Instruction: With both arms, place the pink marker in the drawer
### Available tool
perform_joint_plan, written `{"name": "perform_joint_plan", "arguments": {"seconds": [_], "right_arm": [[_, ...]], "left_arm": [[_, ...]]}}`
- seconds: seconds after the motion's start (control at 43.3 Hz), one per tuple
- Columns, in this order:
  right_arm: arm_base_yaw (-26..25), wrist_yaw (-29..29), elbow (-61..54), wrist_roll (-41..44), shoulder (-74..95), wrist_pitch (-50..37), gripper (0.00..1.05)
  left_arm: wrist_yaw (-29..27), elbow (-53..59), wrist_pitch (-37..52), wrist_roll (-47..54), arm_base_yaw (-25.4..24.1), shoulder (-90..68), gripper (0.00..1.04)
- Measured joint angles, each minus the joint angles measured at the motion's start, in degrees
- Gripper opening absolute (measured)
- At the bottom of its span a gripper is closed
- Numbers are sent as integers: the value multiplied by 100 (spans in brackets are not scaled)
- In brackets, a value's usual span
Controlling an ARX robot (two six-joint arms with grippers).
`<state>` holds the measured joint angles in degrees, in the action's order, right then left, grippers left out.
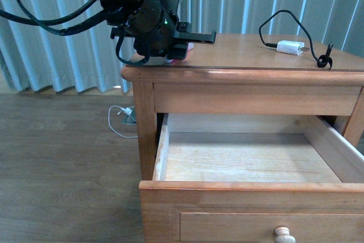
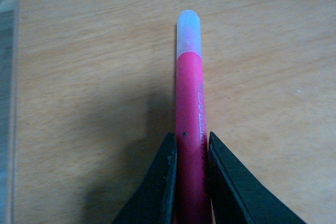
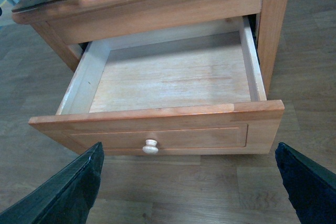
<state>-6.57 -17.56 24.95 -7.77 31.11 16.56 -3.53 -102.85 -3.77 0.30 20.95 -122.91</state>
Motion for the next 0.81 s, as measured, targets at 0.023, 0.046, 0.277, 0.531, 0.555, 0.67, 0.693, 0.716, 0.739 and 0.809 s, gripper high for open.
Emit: {"name": "perform_joint_plan", "arguments": {"seconds": [0.023, 0.046, 0.277, 0.531, 0.555, 0.67, 0.693, 0.716, 0.739, 0.809], "right_arm": [[0, 0, 0, 0, 0, 0, 96], [0, 0, 0, 0, 0, 0, 96], [0, 0, 0, 0, 0, 0, 96], [0, 0, 0, 0, 0, 0, 96], [0, 0, 0, 0, -2, 0, 96], [0, 0, 0, 0, 0, 0, 96], [0, 0, 0, 0, 0, 0, 96], [0, 0, 0, 0, 0, 0, 96], [0, 0, 0, 0, 0, 0, 96], [0, 0, 0, 0, 0, 0, 96]], "left_arm": [[240, 164, 162, 20, -28, 83, 15], [400, 280, 264, 63, -44, 146, 15], [2505, 1810, 1281, 479, -208, 1427, 15], [3460, 3073, 1488, 979, -24, 2293, 15], [3445, 3195, 1519, 1029, 20, 2262, 15], [3195, 3480, 1718, 1169, 201, 2004, 15], [3143, 3493, 1759, 1180, 227, 1943, 15], [3082, 3499, 1808, 1193, 254, 1886, 15], [3036, 3501, 1858, 1191, 280, 1825, 15], [2879, 3501, 2028, 1189, 350, 1641, 15]]}}
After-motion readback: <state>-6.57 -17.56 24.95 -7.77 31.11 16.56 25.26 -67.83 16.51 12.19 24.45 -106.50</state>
